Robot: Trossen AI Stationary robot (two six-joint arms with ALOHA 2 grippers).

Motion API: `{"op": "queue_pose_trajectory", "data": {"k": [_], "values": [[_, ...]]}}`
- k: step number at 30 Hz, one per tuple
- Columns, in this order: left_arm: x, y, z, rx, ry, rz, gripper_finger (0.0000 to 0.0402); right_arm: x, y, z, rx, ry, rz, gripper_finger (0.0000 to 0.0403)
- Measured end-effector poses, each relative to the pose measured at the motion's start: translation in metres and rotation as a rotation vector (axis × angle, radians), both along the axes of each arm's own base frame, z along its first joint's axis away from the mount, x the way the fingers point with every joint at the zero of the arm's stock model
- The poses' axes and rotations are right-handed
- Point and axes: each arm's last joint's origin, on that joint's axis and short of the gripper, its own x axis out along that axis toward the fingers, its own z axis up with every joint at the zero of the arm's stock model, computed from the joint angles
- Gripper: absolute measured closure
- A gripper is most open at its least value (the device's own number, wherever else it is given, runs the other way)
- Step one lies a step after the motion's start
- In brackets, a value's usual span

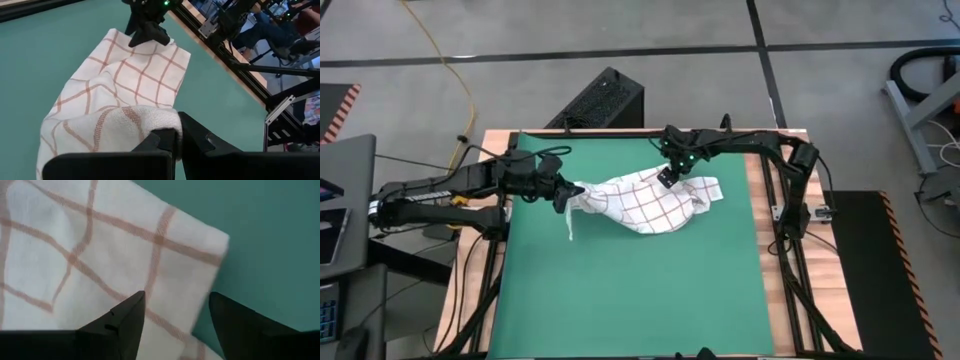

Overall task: Roll towel
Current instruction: Roll the white towel

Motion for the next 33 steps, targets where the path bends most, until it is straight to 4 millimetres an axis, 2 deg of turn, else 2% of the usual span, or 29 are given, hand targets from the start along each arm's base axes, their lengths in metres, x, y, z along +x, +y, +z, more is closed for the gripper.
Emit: {"op": "queue_pose_trajectory", "data": {"k": [5, 11, 13, 15, 19, 23, 28, 33], "values": [[0.0, 0.0, 0.0, 0.005, 0.002, 0.001, 0.0401, 0.0, -0.003, -0.002, -0.003, -0.001, 0.008, 0.0241], [0.0, 0.0, 0.0, 0.008, 0.003, 0.004, 0.0401, -0.002, -0.004, -0.005, 0.005, 0.019, 0.006, 0.0377], [0.0, 0.0, 0.0, 0.008, 0.003, 0.005, 0.0401, -0.002, -0.004, 0.0, 0.001, 0.018, 0.005, 0.0389], [0.0, 0.0, 0.0, 0.008, 0.003, 0.005, 0.0401, 0.0, -0.005, 0.014, -0.018, -0.006, 0.007, 0.0391], [0.0, 0.0, 0.0, 0.015, 0.004, 0.003, 0.0401, 0.002, -0.005, 0.062, -0.095, -0.097, 0.029, 0.0398], [0.0, 0.0, 0.001, 0.017, -0.006, 0.003, 0.0401, -0.008, -0.002, 0.129, -0.241, -0.203, -0.004, 0.04], [0.0, 0.001, 0.016, 0.047, -0.139, 0.029, 0.0401, -0.043, 0.009, 0.22, -0.527, -0.286, -0.098, 0.0401], [-0.009, 0.009, 0.059, 0.232, -0.243, 0.156, 0.0401, -0.089, 0.031, 0.289, -0.792, -0.346, -0.221, 0.0402]]}}
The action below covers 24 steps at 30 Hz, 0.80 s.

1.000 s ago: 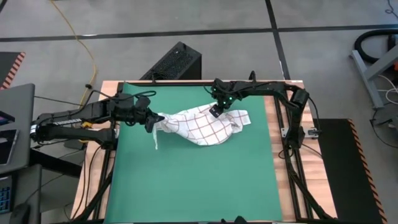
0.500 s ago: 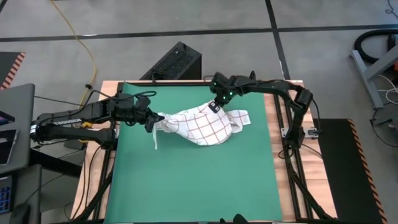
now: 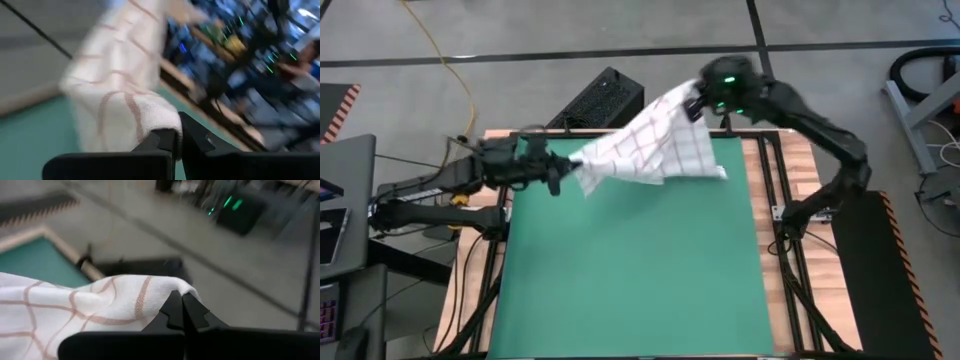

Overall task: Roll towel
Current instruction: Roll the white towel

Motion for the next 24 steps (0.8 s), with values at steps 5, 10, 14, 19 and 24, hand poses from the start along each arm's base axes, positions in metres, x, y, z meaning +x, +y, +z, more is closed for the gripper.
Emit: {"op": "queue_pose_trajectory", "data": {"k": [5, 10, 14, 19, 24], "values": [[-0.019, 0.007, 0.047, 0.196, -0.066, 0.233, 0.0401, -0.037, 0.017, 0.035, -0.082, -0.102, -0.04, 0.0402], [-0.026, 0.013, 0.061, 0.314, 0.003, 0.287, 0.0402, -0.055, 0.028, 0.044, -0.107, -0.136, -0.052, 0.0402], [-0.019, 0.019, 0.052, 0.228, 0.097, 0.167, 0.0402, -0.054, 0.033, 0.046, -0.126, -0.132, -0.023, 0.0403], [-0.014, 0.028, 0.065, 0.217, 0.15, 0.173, 0.0401, -0.05, 0.034, 0.045, -0.172, -0.061, -0.048, 0.0403], [-0.008, 0.048, 0.082, 0.366, 0.25, 0.366, 0.0402, -0.048, 0.017, 0.04, -0.173, -0.02, -0.116, 0.0403]]}}
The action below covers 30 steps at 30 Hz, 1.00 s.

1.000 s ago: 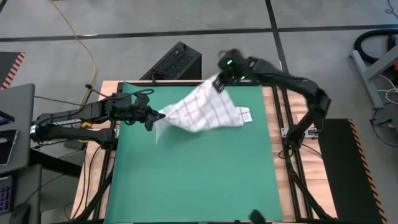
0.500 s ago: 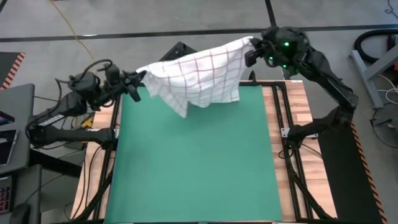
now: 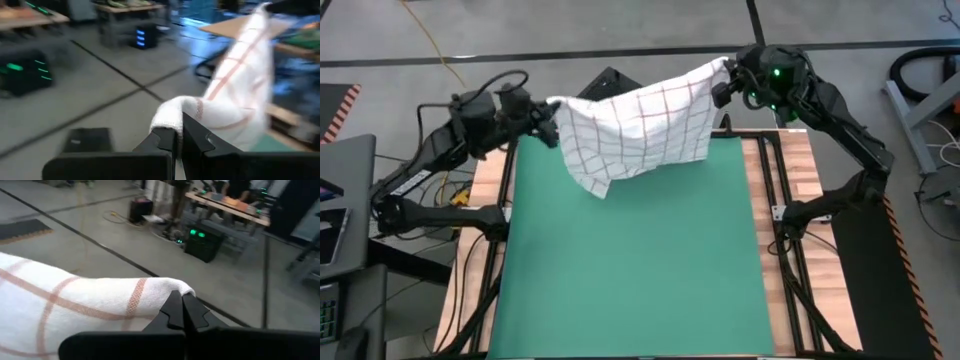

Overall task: Roll towel
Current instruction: Roll the white towel

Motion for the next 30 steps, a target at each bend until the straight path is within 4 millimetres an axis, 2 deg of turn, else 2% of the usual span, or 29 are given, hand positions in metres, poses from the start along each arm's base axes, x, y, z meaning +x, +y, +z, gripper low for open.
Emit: {"op": "queue_pose_trajectory", "data": {"k": [6, 10, 14, 18, 21, 24, 27, 30], "values": [[0.021, 0.041, -0.006, 0.162, 0.195, 0.102, 0.0401, 0.005, -0.039, -0.009, -0.032, 0.088, -0.073, 0.0403], [0.039, 0.074, -0.006, 0.398, 0.35, 0.153, 0.0402, 0.008, -0.066, -0.009, -0.124, 0.107, -0.123, 0.0403], [0.048, 0.09, 0.007, 0.637, 0.417, 0.227, 0.0402, 0.003, -0.066, 0.011, -0.24, 0.105, -0.135, 0.0403], [0.044, 0.083, 0.034, 0.756, 0.409, 0.256, 0.0401, -0.005, -0.049, 0.034, -0.294, 0.105, -0.115, 0.0403], [0.039, 0.067, 0.054, 0.792, 0.388, 0.237, 0.0402, -0.015, -0.029, 0.053, -0.325, 0.078, -0.089, 0.0403], [0.031, 0.047, 0.066, 0.739, 0.335, 0.161, 0.0401, -0.029, -0.003, 0.067, -0.302, 0.024, -0.041, 0.0403], [0.027, 0.028, 0.061, 0.598, 0.315, -0.019, 0.0401, -0.033, 0.016, 0.06, -0.19, 0.051, 0.036, 0.0403], [0.027, 0.013, 0.039, 0.388, 0.366, -0.225, 0.0401, -0.031, 0.032, 0.04, 0.01, 0.103, 0.126, 0.0403]]}}
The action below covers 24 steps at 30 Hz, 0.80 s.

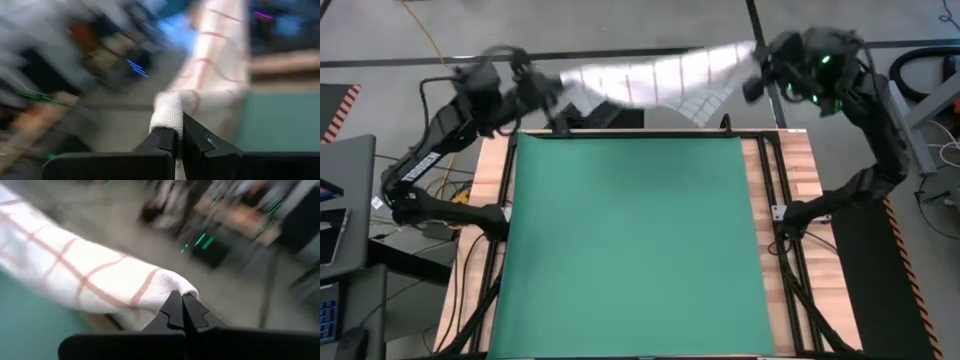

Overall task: Roll towel
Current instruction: Roll the white towel

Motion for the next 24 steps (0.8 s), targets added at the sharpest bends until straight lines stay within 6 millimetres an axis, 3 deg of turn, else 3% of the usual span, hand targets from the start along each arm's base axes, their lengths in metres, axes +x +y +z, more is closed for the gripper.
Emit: {"op": "queue_pose_trajectory", "data": {"k": [6, 14, 18, 24], "values": [[0.012, -0.031, -0.066, -0.472, 0.294, -0.12, 0.0402, 0.011, 0.041, -0.038, 0.37, 0.164, 0.095, 0.0403], [0.029, -0.083, -0.159, -0.672, 0.629, -0.155, 0.0401, 0.033, 0.105, -0.068, 0.579, 0.184, 0.227, 0.0403], [0.031, -0.105, -0.187, -0.723, 0.676, -0.165, 0.0401, 0.044, 0.13, -0.095, 0.63, 0.219, 0.182, 0.0403], [0.031, -0.128, -0.205, -0.783, 0.67, -0.173, 0.0401, 0.051, 0.157, -0.142, 0.73, 0.281, 0.076, 0.0403]]}}
